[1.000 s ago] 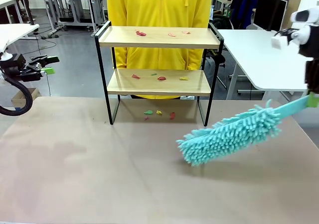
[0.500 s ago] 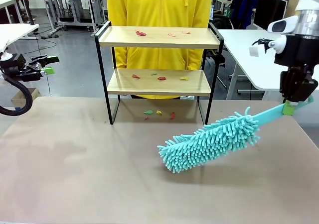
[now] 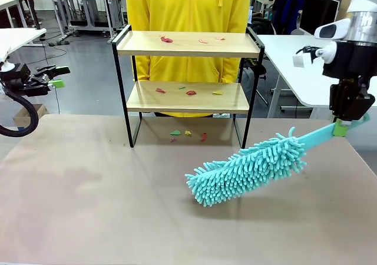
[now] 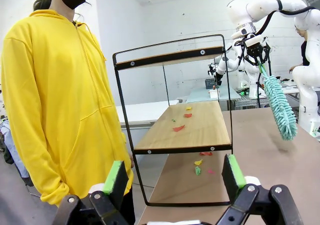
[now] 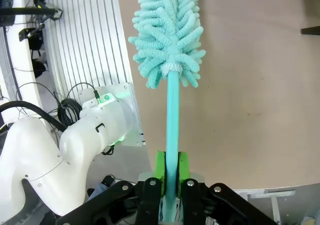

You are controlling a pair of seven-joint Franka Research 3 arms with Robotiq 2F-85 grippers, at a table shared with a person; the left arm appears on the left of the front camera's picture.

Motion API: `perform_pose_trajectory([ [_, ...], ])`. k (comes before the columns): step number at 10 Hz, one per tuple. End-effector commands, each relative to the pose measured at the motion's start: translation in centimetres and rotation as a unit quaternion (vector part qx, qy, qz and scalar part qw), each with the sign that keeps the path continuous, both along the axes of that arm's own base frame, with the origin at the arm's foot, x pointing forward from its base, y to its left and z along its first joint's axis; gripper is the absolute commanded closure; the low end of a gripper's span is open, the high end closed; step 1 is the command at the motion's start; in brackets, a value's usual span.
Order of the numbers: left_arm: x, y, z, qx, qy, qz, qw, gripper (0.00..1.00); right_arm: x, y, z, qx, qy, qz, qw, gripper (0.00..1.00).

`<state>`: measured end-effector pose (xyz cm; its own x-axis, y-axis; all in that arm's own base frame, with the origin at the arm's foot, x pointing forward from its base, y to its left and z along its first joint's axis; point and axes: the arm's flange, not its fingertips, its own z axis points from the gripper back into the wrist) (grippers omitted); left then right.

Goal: Clean the shelf.
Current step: Clean the specific section of the Shelf indicated by the human with the Duster.

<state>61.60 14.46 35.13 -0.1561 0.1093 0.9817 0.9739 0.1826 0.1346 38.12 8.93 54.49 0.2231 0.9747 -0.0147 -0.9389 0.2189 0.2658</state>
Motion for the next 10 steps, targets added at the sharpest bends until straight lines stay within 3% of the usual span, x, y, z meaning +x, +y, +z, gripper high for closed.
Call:
perform_pose_trajectory([
  [1,-0.16,-0.05,0.14,0.002,-0.003,0.001,1.0,0.0,-0.26,-0.26,0.25,0.004,0.0,0.0,1.0,0.87],
  [10,-0.16,-0.05,0.14,0.002,-0.003,0.001,1.0,0.0,-0.26,-0.26,0.25,0.004,0.0,0.0,1.0,0.87],
])
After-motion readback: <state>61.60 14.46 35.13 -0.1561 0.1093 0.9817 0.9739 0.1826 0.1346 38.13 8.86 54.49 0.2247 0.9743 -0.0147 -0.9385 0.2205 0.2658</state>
